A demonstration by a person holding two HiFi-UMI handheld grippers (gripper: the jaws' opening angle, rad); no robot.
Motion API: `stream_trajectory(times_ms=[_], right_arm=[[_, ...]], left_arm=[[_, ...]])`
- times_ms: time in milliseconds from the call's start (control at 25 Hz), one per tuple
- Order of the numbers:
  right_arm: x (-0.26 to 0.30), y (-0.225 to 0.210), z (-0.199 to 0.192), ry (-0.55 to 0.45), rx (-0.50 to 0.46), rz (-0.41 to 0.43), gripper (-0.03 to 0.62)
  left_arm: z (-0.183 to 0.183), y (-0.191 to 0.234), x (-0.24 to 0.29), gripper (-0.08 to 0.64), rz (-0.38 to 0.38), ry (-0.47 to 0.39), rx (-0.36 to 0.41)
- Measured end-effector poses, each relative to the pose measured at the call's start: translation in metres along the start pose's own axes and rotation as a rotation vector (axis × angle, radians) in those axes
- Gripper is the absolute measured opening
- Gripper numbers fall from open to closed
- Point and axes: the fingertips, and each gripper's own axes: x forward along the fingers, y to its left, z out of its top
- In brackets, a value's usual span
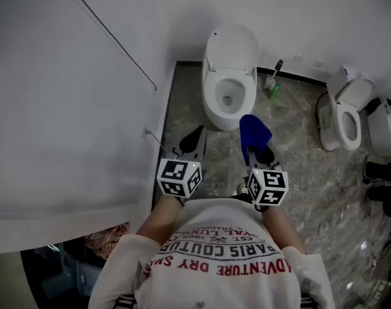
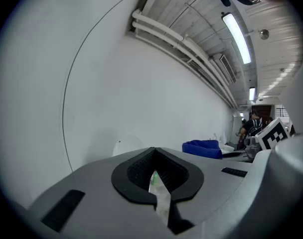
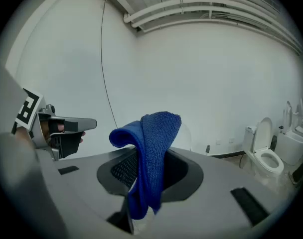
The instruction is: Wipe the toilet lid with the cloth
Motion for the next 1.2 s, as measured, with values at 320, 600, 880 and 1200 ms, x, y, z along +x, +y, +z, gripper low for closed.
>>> stream_trajectory(times_ms=[320,600,880,1200], right_arm=[[0.006,-0.009,-0.005,0.032,0.014,-0.015,0.098],[0.015,-0.008,0.003,0.006,0.069,-0.008,0.098],[0.017,0.004,-0.007,0.038,0.052,-0.028,0.098],[0.034,0.018,-0.028,0.079,0.084,-0.062,0.098]], left_arm=[[0.0,0.002,0.007,0.006,-0.004,0.007,-0.015],[-0.002,0.013,0.011,0.006,0.005,0.015,-0.025],[-0.004,0.021,-0.002,0.006,-0.052,0.015,0.008],[-0.018,0.051,-0.009,0.006,-0.064,0.049,0.005]])
